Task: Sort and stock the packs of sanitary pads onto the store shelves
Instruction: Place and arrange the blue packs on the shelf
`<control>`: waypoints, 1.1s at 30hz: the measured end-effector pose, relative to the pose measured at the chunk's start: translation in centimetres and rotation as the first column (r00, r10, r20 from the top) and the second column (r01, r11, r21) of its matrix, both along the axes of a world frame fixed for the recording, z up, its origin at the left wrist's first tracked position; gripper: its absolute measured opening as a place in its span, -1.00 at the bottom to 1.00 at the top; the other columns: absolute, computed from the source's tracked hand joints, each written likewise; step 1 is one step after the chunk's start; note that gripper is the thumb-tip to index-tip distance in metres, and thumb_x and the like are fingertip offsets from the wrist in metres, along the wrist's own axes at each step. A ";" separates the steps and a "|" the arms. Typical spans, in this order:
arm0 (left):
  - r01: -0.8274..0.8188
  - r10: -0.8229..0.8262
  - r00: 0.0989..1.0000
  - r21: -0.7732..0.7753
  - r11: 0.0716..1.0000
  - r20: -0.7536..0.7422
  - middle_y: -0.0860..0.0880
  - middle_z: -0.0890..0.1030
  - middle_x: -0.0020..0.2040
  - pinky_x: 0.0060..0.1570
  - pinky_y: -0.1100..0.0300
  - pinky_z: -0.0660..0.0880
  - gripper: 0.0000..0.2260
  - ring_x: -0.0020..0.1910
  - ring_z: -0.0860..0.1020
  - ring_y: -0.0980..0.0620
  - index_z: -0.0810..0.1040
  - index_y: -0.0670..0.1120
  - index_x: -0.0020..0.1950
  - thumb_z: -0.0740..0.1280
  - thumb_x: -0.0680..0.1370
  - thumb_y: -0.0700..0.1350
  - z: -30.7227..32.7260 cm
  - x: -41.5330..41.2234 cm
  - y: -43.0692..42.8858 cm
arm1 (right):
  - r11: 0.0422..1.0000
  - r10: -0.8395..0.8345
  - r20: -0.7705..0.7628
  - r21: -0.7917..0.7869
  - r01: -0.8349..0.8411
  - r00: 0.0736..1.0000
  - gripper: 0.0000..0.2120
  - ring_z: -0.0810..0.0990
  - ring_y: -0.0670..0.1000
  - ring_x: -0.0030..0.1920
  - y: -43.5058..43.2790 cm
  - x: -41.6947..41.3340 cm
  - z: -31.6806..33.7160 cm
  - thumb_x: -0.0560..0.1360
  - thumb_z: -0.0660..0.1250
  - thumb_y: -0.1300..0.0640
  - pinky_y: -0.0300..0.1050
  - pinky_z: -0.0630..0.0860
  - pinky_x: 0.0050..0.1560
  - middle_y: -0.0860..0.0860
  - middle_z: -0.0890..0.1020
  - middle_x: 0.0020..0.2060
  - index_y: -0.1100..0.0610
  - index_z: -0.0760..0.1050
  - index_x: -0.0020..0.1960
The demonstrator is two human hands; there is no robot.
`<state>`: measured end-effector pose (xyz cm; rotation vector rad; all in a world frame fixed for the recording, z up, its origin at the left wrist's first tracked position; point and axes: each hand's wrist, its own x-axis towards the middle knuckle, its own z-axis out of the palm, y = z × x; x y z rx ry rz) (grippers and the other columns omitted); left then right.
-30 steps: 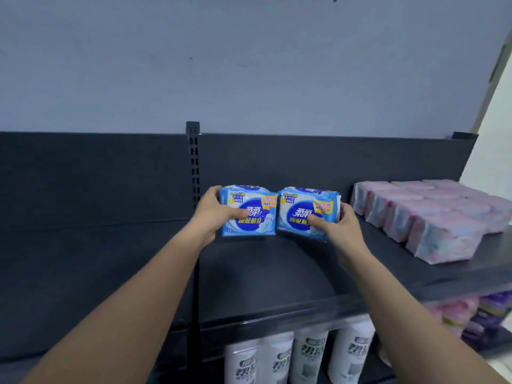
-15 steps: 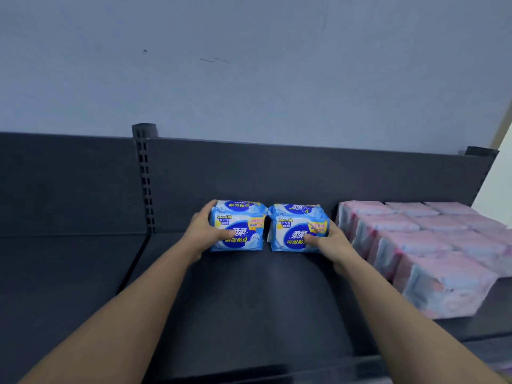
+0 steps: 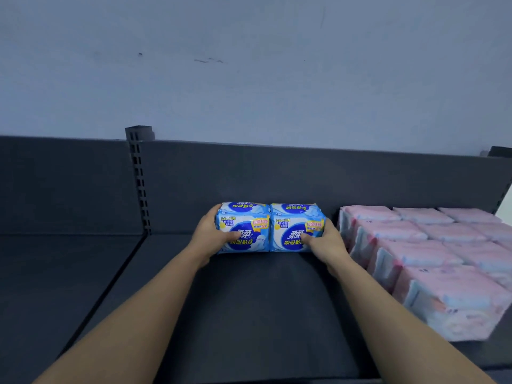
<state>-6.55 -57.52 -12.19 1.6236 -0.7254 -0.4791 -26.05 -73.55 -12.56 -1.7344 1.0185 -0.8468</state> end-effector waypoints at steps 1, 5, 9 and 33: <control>-0.012 0.012 1.000 0.009 1.000 0.028 -0.09 0.53 0.26 0.14 -0.09 0.56 -0.24 0.13 0.59 -0.07 0.33 0.03 0.43 0.56 0.33 -0.30 0.0 -0.2 0.0 | 1.000 -0.001 -0.012 0.004 0.001 1.000 -0.63 0.62 0.03 0.04 0.0 0.0 0.1 0.47 0.42 0.25 0.03 0.54 0.18 0.02 0.63 0.08 0.06 0.40 0.20; -0.060 0.040 0.984 0.111 0.992 0.172 -0.02 0.58 0.21 0.19 -0.07 0.51 -0.25 0.13 0.58 -0.03 0.26 -0.03 0.47 0.55 0.37 -0.18 0.4 -1.0 0.5 | 0.993 -0.056 -0.153 -0.114 0.039 0.987 -0.35 0.55 0.09 0.20 1.0 -0.2 0.7 0.45 0.40 0.24 0.05 0.49 0.22 0.05 0.55 0.25 0.09 0.21 0.46; -0.112 0.014 0.943 0.277 0.954 0.332 -0.03 0.48 0.34 0.23 0.08 0.44 -0.13 0.27 0.48 -0.03 0.06 -0.11 0.57 0.52 0.42 -0.12 1.7 -1.8 1.7 | 0.852 -0.173 -0.254 -0.523 0.016 0.952 -0.21 0.19 0.11 0.51 3.0 0.1 2.3 0.42 0.31 0.30 0.04 0.23 0.46 0.11 0.22 0.51 0.15 0.05 0.56; -0.872 -0.022 0.448 0.442 0.212 0.894 -0.09 0.50 0.16 0.08 0.04 0.41 -0.69 0.23 0.47 -0.12 0.46 -0.12 0.21 0.32 0.54 0.00 4.4 -2.4 38.4 | 0.173 0.452 -0.664 -0.589 -0.789 0.595 -0.50 0.13 0.10 0.53 32.7 14.8 3.5 0.58 0.27 0.02 0.05 0.19 0.45 0.03 0.34 0.46 0.08 0.26 0.48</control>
